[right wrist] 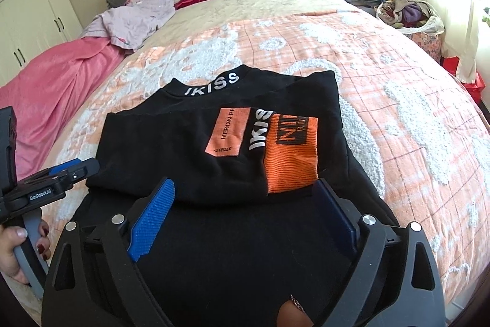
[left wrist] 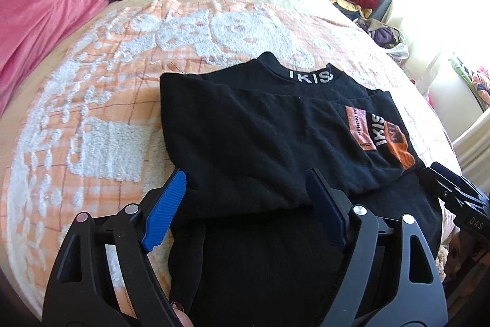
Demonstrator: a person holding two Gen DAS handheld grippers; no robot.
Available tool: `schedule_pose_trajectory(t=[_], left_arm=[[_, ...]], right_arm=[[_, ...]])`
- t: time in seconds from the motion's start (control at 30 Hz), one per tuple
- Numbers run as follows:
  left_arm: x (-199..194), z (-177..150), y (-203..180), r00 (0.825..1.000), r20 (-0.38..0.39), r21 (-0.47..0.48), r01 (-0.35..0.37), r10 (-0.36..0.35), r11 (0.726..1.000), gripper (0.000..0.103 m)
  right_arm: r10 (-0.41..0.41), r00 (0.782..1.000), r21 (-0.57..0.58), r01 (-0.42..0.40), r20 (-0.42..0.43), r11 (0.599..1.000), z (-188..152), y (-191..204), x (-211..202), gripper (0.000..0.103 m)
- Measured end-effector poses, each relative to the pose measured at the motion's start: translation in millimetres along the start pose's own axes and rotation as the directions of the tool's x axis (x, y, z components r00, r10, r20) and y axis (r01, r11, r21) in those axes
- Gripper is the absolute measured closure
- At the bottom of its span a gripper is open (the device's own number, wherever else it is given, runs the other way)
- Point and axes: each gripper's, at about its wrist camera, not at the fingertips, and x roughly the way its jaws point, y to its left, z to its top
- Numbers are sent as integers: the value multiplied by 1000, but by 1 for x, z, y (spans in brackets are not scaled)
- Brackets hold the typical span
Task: Fold small clothes
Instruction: 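Move both open grippers to the hem of the black sweatshirt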
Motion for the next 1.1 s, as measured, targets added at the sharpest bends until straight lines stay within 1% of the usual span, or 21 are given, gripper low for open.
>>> schedule_pose_trajectory(t=[0.1,0.17,0.3,0.43,0.47,0.5,0.77,1.1], left_arm=[[-8,-2,0,1000,15,-4,-3,3,1000,22],[-13,-3,0,1000,25,-3,-7,7,1000,20],[-23,-5,-2,999,44,-3,-18,18,1000,10],[-32,-7,-3,998,60,0,-28,28,1000,10],[-34,-8,-3,998,63,1,-30,29,1000,10],[-36,-9,-3,997,66,1,-31,31,1000,10],[-51,-19,-5,995,91,2,-34,34,999,10],[-64,-33,-5,994,103,1,-39,39,999,10]], right_arm=[[2,1000,1,-2,10,1000,0,2,-5,12],[3,1000,0,-3,15,1000,0,2,-8,12],[7,1000,-1,-7,30,1000,-1,4,-16,12],[8,999,-2,-8,44,1000,-2,4,-24,12],[7,999,-2,-7,48,1000,-3,4,-26,5],[9,998,-3,-8,56,1000,-3,4,-29,5],[10,997,-4,-10,80,1000,-9,5,-45,5],[14,996,-4,-13,93,1000,-18,4,-57,5]])
